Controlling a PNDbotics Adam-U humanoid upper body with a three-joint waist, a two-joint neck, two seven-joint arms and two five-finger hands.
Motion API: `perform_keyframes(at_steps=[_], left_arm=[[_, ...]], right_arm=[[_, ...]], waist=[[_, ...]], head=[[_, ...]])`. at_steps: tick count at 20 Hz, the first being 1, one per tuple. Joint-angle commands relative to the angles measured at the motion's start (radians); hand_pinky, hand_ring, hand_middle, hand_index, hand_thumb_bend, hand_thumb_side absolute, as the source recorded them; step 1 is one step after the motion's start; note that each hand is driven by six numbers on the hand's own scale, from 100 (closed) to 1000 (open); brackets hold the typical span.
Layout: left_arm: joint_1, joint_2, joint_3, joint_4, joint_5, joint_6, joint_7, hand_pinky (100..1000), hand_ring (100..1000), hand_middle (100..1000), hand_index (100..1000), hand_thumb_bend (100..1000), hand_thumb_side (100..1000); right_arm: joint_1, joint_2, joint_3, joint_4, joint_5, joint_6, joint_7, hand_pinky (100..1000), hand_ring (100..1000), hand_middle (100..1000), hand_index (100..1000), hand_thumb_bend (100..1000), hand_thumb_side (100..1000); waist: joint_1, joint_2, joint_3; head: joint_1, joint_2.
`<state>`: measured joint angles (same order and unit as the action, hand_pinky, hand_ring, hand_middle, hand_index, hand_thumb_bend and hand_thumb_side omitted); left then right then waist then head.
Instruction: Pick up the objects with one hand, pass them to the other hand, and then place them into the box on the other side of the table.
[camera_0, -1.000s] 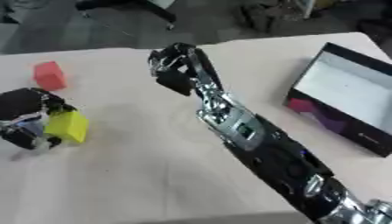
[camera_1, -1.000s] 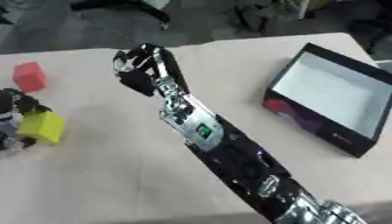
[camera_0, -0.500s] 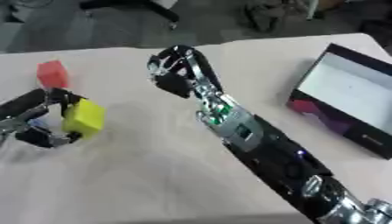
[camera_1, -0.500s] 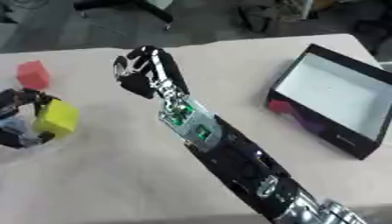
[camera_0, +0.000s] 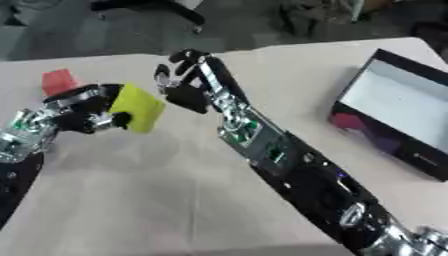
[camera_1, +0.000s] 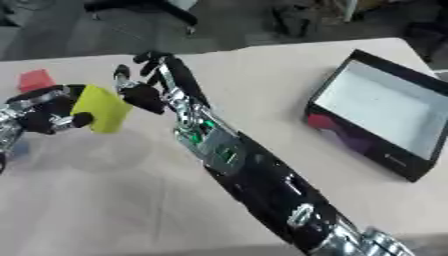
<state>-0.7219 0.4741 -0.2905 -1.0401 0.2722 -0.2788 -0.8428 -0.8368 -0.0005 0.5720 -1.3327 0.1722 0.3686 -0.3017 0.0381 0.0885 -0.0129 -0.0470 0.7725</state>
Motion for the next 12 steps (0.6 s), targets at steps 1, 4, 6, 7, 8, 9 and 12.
perform_keyframes(at_steps=[1,4,6,7,8,9,12], left_arm=[[-0.025,0.012,0.008,-0.022,0.027,-0.03,-0.064,712,431,404,511,100,478],[-0.028,0.007,0.017,-0.014,0.033,-0.019,-0.064,713,432,405,512,100,479],[-0.03,0.005,0.019,-0.013,0.036,-0.016,-0.064,714,434,407,514,100,469],[-0.03,0.005,0.019,-0.013,0.035,-0.017,-0.064,714,435,408,515,100,462],[-0.03,0.006,0.02,-0.012,0.034,-0.02,-0.064,714,435,408,515,100,455],[-0.031,0.007,0.022,-0.008,0.029,-0.024,-0.064,714,435,408,515,100,453],[-0.032,0.006,0.04,0.026,0.003,-0.044,-0.064,714,436,409,516,100,431]], right_arm=[[-0.025,0.013,0.002,-0.03,0.012,-0.005,0.035,338,648,628,790,100,572],[-0.026,0.017,0.005,-0.032,0.018,-0.005,0.065,355,675,658,813,100,621],[-0.027,0.017,0.005,-0.032,0.02,-0.003,0.086,365,688,678,829,100,673],[-0.027,0.017,0.004,-0.031,0.019,-0.002,0.092,366,689,682,832,100,688],[-0.028,0.016,0.003,-0.031,0.018,-0.001,0.096,368,691,688,837,100,709],[-0.029,0.016,0.002,-0.03,0.017,0.0,0.099,371,693,692,840,100,722],[-0.032,0.016,0.0,-0.03,0.012,0.0,0.099,374,696,701,848,100,741]], waist=[[0.003,-0.01,0.0],[0.002,-0.009,0.002],[0.001,-0.009,0.002],[0.001,-0.009,0.002],[0.0,-0.009,0.002],[0.0,-0.01,0.002],[-0.002,-0.01,0.0]], head=[[-0.003,-0.002],[-0.004,-0.002],[-0.004,-0.002],[-0.003,-0.002],[-0.003,-0.002],[-0.002,-0.002],[0.001,-0.002]])
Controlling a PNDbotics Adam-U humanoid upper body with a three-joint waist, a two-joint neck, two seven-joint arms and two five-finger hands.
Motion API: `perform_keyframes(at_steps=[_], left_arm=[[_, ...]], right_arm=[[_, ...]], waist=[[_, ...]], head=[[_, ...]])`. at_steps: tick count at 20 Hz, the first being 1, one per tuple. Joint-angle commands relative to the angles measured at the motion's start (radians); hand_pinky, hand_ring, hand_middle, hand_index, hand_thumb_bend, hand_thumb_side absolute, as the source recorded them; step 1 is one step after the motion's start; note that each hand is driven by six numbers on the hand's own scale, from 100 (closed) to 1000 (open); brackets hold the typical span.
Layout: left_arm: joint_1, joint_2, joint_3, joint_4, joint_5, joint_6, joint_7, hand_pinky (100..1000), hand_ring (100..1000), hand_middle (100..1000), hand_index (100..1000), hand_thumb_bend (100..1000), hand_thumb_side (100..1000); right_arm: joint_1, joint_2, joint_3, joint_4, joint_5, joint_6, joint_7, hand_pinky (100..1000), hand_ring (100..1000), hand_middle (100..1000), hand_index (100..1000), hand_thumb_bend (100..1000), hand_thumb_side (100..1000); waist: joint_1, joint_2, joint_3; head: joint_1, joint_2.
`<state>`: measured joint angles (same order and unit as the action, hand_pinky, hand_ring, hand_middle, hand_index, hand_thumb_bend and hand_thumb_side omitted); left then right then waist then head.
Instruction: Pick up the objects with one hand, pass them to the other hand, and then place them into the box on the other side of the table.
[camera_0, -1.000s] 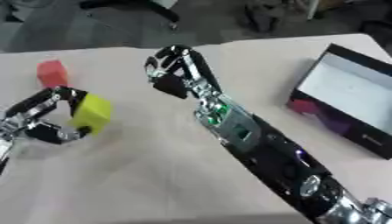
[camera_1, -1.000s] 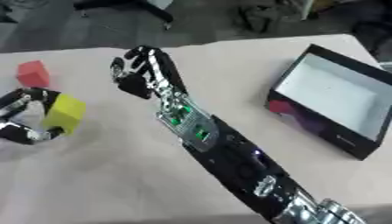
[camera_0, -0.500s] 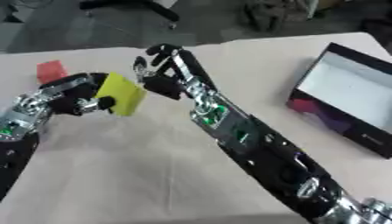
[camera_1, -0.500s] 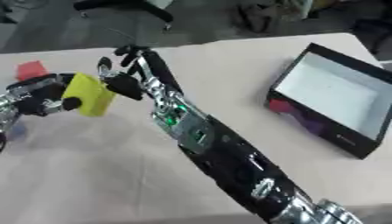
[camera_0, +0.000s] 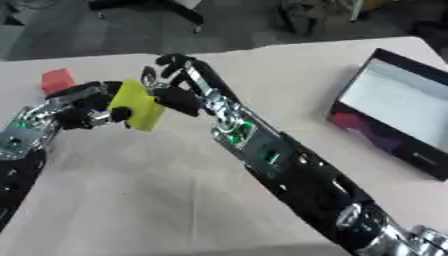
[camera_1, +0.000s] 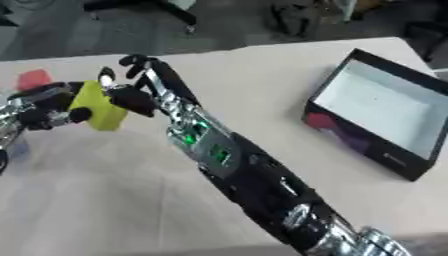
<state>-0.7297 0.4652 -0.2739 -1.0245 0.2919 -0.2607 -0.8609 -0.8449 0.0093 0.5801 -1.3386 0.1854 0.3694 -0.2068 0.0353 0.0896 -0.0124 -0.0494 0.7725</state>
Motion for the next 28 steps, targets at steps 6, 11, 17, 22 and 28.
perform_keyframes(at_steps=[6,11,17,22,28], left_arm=[[-0.033,0.003,0.066,0.115,-0.098,-0.131,-0.046,714,440,412,519,100,420],[-0.057,-0.012,0.077,0.147,-0.121,-0.159,-0.046,716,443,416,522,100,409],[-0.088,-0.039,0.091,0.153,-0.107,-0.145,-0.046,717,442,414,519,100,419],[-0.098,-0.05,0.081,0.115,-0.068,-0.107,-0.046,717,442,414,519,100,424],[-0.103,-0.057,0.075,0.089,-0.045,-0.08,-0.046,717,442,413,517,100,419]], right_arm=[[-0.034,0.005,-0.001,-0.012,0.003,0.004,0.029,393,714,722,867,100,710],[-0.045,0.008,0.003,0.003,0.069,0.032,0.094,410,729,739,881,100,634],[-0.05,0.013,0.0,0.017,0.128,0.053,0.153,426,743,753,893,100,610],[-0.046,0.016,-0.005,0.036,0.15,0.058,0.18,431,748,758,898,100,625],[-0.042,0.02,-0.006,0.049,0.156,0.058,0.193,445,763,765,906,100,677]], waist=[[0.0,-0.01,-0.005],[0.0,-0.006,-0.005],[-0.004,-0.003,-0.008],[-0.004,-0.001,-0.008],[-0.005,0.001,-0.008]], head=[[0.01,-0.002],[0.018,-0.002],[0.024,-0.002],[0.026,-0.002],[0.029,-0.002]])
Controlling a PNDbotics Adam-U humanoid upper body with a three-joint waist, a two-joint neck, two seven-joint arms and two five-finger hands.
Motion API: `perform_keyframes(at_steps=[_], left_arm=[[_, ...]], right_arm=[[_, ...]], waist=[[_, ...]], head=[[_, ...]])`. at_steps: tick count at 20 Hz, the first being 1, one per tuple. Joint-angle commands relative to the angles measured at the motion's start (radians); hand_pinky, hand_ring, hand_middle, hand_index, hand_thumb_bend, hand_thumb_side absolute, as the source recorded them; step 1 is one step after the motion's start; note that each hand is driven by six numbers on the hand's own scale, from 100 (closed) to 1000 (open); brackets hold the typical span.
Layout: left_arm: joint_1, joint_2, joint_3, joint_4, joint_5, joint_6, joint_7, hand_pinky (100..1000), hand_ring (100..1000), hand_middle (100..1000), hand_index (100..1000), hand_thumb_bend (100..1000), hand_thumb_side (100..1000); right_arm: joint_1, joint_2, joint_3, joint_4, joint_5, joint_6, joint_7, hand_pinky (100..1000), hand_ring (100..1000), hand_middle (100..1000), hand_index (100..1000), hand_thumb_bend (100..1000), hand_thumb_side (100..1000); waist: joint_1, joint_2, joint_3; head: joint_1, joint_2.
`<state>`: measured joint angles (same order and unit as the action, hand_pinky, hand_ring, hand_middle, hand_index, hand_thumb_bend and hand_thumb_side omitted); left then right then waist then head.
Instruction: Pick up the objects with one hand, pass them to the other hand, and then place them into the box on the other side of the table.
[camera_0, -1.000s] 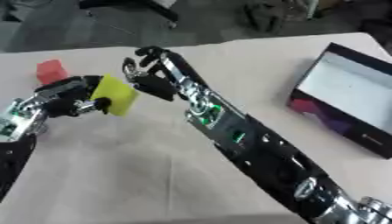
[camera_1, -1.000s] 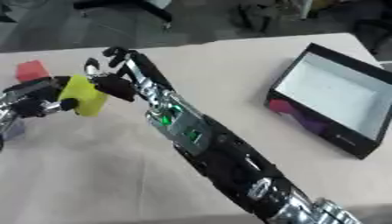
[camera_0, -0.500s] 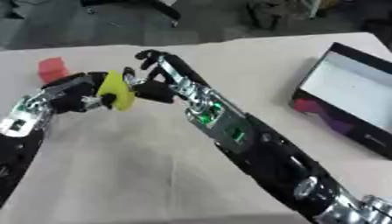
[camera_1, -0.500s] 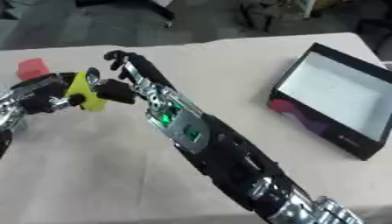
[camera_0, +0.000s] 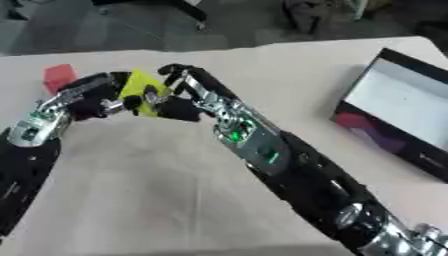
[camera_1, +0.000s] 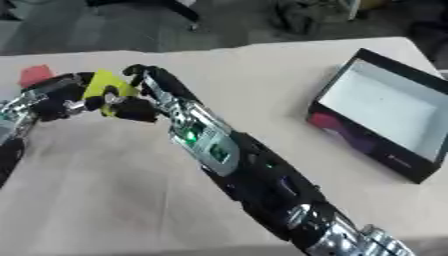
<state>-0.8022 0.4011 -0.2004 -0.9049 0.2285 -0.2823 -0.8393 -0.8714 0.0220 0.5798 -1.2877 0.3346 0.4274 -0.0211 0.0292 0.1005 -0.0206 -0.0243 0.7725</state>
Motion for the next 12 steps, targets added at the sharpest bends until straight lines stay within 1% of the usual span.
perform_keyframes(at_steps=[1,4,6,10,12], left_arm=[[-0.031,0.005,0.001,-0.033,0.021,-0.056,-0.068,717,442,413,517,100,418],[-0.029,0.006,-0.007,-0.046,0.03,-0.054,-0.068,718,443,414,517,100,416],[-0.025,0.008,-0.013,-0.056,0.035,-0.054,-0.068,718,443,414,517,100,415],[-0.018,0.015,-0.029,-0.08,0.049,-0.053,-0.068,719,444,413,516,100,412],[-0.016,0.016,-0.037,-0.095,0.058,-0.051,-0.068,719,444,413,516,100,409]], right_arm=[[-0.015,0.008,-0.006,0.0,0.007,0.0,0.008,452,769,769,908,100,701],[-0.013,0.006,-0.009,0.005,0.015,0.005,0.007,471,787,781,914,100,740],[-0.012,0.004,-0.013,0.008,0.026,0.011,-0.001,490,804,789,919,100,751],[-0.008,0.004,-0.025,0.018,0.052,0.034,-0.045,519,828,796,922,100,762],[-0.007,0.006,-0.028,0.028,0.056,0.046,-0.06,525,834,798,923,100,785]], waist=[[0.001,-0.01,-0.001],[0.001,-0.01,-0.002],[0.001,-0.01,-0.002],[0.002,-0.009,-0.002],[0.001,-0.009,-0.001]], head=[[0.004,-0.002],[0.003,-0.002],[0.003,-0.002],[0.0,-0.002],[-0.002,-0.002]])
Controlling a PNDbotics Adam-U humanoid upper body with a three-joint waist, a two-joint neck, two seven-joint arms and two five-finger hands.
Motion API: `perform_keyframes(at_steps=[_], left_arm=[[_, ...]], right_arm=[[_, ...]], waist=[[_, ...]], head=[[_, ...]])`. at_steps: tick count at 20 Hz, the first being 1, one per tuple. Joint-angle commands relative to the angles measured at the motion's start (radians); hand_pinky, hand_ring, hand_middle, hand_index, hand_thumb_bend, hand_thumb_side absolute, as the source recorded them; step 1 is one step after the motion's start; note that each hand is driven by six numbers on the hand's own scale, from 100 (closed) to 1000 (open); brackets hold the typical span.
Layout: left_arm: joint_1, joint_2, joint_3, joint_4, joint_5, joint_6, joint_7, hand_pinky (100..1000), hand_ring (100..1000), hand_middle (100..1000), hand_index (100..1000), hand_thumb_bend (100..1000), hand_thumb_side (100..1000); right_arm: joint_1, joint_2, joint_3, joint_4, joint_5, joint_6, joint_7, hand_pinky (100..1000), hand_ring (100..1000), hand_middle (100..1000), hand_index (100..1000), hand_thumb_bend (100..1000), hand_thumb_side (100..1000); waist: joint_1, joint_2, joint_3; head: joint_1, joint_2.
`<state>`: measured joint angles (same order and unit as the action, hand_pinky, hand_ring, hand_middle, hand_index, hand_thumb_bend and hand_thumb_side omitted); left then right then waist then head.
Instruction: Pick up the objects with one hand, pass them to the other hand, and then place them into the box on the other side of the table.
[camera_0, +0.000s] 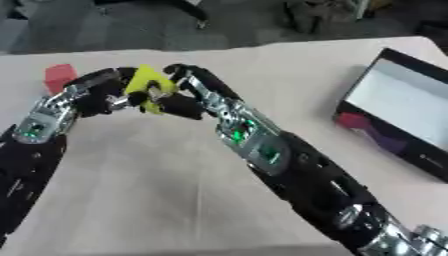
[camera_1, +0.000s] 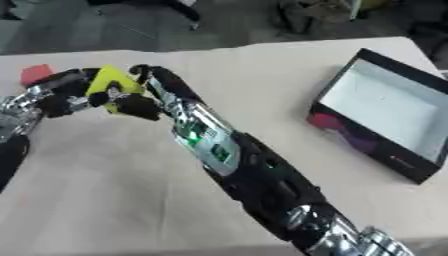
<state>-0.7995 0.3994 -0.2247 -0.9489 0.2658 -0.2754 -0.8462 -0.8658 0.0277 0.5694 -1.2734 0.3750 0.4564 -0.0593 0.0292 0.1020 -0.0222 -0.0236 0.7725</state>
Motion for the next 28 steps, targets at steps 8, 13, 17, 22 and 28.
perform_keyframes(at_steps=[8,13,17,22,28], left_arm=[[-0.017,0.021,-0.04,-0.117,0.066,-0.044,-0.061,722,448,413,515,100,392],[-0.016,0.023,-0.046,-0.139,0.083,-0.033,-0.061,723,450,414,519,100,391],[-0.016,0.023,-0.046,-0.146,0.089,-0.024,-0.061,723,452,415,523,100,393],[-0.015,0.022,-0.047,-0.15,0.09,-0.022,-0.061,728,469,437,542,100,399],[-0.013,0.021,-0.049,-0.159,0.095,-0.02,-0.061,741,511,488,599,100,446]], right_arm=[[-0.01,0.006,-0.018,0.04,-0.016,0.034,-0.007,454,774,777,913,100,846],[-0.011,0.006,-0.021,0.043,-0.067,0.004,-0.009,294,630,655,845,100,775],[-0.011,0.005,-0.022,0.042,-0.102,-0.032,-0.038,168,539,549,762,100,535],[-0.011,0.006,-0.023,0.041,-0.126,-0.055,-0.083,100,427,413,591,100,400],[-0.01,0.006,-0.029,0.039,-0.182,-0.094,-0.152,100,213,185,329,100,429]], waist=[[-0.001,-0.01,0.003],[-0.002,-0.01,0.003],[-0.002,-0.01,0.002],[-0.002,-0.009,0.0],[-0.002,-0.009,0.0]], head=[[-0.012,-0.002],[-0.016,-0.002],[-0.018,-0.002],[-0.02,-0.002],[-0.02,-0.002]])
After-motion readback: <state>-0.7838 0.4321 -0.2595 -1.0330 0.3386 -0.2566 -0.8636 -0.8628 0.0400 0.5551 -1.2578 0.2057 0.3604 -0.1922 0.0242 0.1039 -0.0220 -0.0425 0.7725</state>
